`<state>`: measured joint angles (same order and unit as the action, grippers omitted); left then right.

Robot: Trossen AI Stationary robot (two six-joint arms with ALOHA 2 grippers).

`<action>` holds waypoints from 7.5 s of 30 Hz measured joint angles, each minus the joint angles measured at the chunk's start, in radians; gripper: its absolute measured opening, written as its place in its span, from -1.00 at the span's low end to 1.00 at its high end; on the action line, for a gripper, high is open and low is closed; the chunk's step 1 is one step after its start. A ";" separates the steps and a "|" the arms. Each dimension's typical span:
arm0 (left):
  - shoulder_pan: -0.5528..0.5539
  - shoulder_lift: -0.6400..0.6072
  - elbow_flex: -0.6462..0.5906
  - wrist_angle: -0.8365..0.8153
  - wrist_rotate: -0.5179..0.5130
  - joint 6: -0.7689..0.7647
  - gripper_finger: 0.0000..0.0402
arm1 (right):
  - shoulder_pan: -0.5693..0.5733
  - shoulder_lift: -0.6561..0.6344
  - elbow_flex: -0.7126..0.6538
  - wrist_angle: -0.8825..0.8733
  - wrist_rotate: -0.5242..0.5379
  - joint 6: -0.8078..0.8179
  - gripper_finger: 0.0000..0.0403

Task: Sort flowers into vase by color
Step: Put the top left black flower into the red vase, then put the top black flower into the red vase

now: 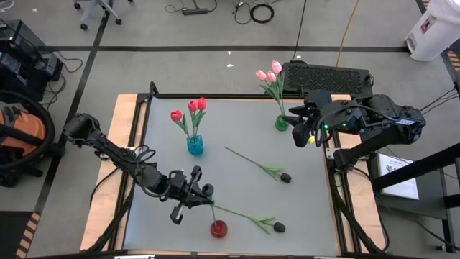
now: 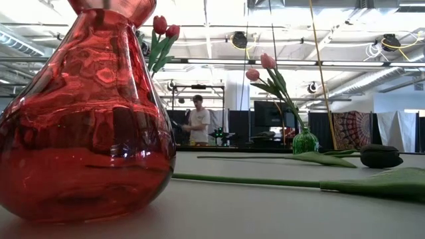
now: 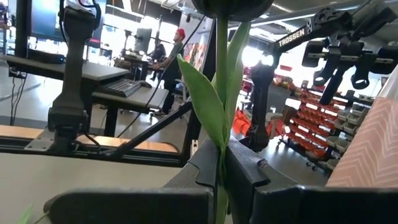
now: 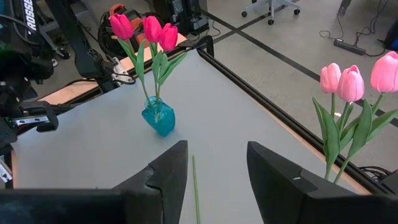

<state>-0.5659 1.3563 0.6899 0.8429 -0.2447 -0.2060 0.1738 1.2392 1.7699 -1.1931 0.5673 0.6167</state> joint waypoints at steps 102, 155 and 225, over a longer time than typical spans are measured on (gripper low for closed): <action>-0.025 -0.390 -0.001 -0.014 -0.262 0.006 0.34 | 0.000 0.000 0.000 0.000 0.003 0.000 -0.22; 0.122 -0.392 0.403 -0.442 -0.365 0.290 0.34 | -0.004 0.237 0.000 -0.087 -0.260 -0.161 -0.22; 0.121 -0.388 0.403 -0.628 -0.419 0.185 0.34 | -0.102 0.072 -1.195 0.812 -0.626 0.068 -0.22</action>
<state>-0.4454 0.9680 1.0927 0.2150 -0.6640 -0.0212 0.0721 1.3117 0.5751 -0.3814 -0.0586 0.6849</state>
